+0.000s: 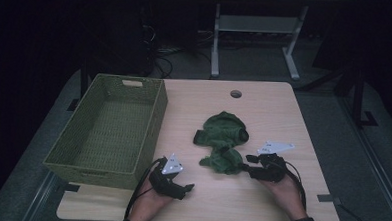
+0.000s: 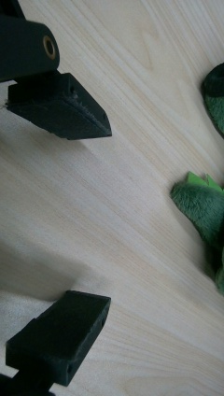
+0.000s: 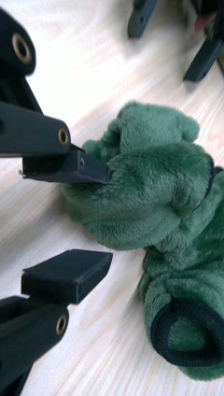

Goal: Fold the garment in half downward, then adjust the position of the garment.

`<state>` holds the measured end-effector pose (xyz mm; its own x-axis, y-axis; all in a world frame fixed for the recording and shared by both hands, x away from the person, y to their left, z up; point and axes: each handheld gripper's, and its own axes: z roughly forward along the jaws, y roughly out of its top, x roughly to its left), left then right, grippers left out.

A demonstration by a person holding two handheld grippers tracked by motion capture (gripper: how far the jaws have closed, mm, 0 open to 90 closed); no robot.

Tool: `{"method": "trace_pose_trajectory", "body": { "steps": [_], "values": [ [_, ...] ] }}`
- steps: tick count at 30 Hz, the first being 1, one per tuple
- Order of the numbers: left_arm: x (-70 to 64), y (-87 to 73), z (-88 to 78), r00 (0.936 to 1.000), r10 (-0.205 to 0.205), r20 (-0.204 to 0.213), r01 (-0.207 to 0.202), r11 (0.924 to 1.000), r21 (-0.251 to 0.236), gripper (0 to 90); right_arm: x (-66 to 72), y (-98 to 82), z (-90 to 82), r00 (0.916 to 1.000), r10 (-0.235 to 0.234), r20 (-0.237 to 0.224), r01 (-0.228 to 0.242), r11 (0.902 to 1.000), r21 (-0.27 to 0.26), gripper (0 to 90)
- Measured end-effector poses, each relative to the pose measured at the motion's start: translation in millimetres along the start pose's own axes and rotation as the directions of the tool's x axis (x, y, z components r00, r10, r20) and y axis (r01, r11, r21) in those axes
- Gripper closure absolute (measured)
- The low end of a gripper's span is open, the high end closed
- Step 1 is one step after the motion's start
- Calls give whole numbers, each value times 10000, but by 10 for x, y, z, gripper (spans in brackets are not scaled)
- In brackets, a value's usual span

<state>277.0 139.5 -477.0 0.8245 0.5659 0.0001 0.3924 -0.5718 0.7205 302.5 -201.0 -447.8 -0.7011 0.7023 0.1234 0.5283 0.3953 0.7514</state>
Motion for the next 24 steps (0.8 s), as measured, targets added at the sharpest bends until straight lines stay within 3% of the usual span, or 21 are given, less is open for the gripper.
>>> {"method": "trace_pose_trajectory", "body": {
  "steps": [6,18,24],
  "values": [
    [18,20,21,10000,-18,-5,18,10000,-3,148,-60,4,-119,9985,271,-483,-295,9984,-488,516],
    [94,231,-41,9995,-298,66,299,9995,-47,196,-266,189,-196,9977,491,-458,-532,9943,-927,492],
    [176,351,-20,9985,-509,187,510,9987,-13,259,-337,261,-174,9979,478,-438,-510,9959,-742,472]
  ]
}}
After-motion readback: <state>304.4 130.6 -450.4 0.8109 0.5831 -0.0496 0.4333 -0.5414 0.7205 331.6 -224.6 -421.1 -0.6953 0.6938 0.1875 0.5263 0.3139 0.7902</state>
